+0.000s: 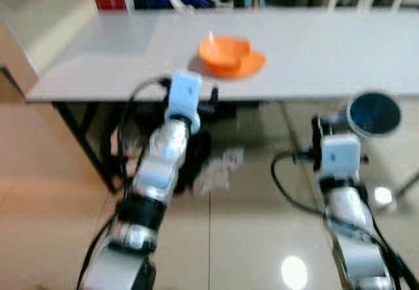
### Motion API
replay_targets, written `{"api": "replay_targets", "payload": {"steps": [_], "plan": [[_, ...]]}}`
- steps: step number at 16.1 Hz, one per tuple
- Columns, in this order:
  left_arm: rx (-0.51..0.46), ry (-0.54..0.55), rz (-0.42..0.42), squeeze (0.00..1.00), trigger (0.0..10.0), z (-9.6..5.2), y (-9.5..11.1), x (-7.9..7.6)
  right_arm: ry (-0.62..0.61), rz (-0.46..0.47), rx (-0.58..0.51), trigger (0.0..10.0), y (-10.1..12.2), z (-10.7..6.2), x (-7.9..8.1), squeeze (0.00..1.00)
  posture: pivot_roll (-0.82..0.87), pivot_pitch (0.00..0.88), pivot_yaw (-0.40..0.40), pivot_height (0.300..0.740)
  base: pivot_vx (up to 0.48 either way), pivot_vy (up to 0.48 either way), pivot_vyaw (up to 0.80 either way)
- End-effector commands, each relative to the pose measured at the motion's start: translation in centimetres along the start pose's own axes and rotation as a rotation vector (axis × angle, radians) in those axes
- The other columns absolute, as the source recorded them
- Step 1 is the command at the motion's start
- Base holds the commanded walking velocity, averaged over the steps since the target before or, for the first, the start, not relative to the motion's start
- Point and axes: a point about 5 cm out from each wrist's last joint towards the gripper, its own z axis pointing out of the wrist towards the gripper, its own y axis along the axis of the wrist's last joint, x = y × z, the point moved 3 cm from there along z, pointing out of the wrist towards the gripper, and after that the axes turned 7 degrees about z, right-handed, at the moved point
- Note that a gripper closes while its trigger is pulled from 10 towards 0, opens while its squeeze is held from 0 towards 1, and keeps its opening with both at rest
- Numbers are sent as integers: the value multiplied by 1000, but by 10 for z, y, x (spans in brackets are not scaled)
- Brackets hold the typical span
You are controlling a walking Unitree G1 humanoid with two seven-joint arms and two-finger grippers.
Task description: Setting the table
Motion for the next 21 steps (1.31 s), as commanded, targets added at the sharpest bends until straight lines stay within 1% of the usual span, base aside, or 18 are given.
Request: {"api": "replay_targets", "payload": {"steps": [1, 6, 9, 15, 18, 19, 20, 21], "plan": [[-4, 17, 7, 0, 10000, 0, 1, 9, 18, 22, -21, 0, 5, 4, 6, 0, 6, 0, 13, 740, 480, 0, 0], [-10, -6, 26, 0, 10000, 0, 3, 5, 27, 21, -16, 0, 3, 6, 7, 0, 7, 0, 16, 740, 480, 0, 0], [-12, -16, 16, 0, 10000, 1, 3, 4, 33, 21, -14, 0, 2, 5, 10, 0, 6, 0, 20, 740, 480, 0, 0], [-31, -25, 41, 0, 10000, 1, 6, 0, 32, 17, -16, 0, 1, 4, 10, 0, -3, 0, 29, 740, 480, 0, 0], [-30, -29, 45, 0, 10000, 2, 6, 0, 30, 17, -20, 0, 2, 5, 11, 0, -3, 0, 32, 740, 0, 0, 0], [-25, -18, 33, 0, 10000, 2, 5, 1, 31, 16, -21, 0, 2, 5, 11, 0, -3, 0, 33, 740, 0, 0, 0], [-12, -12, 31, 0, 10000, 3, 3, 3, 40, 19, -8, 0, 1, 6, 12, 773, -2, 0, 34, 740, 259, -401, 0], [-2, -2, 31, 0, 10000, 3, 1, 5, 32, 55, 28, 0, -5, 8, 9, 914, -2, 0, 34, 740, 307, -364, 0]]}}
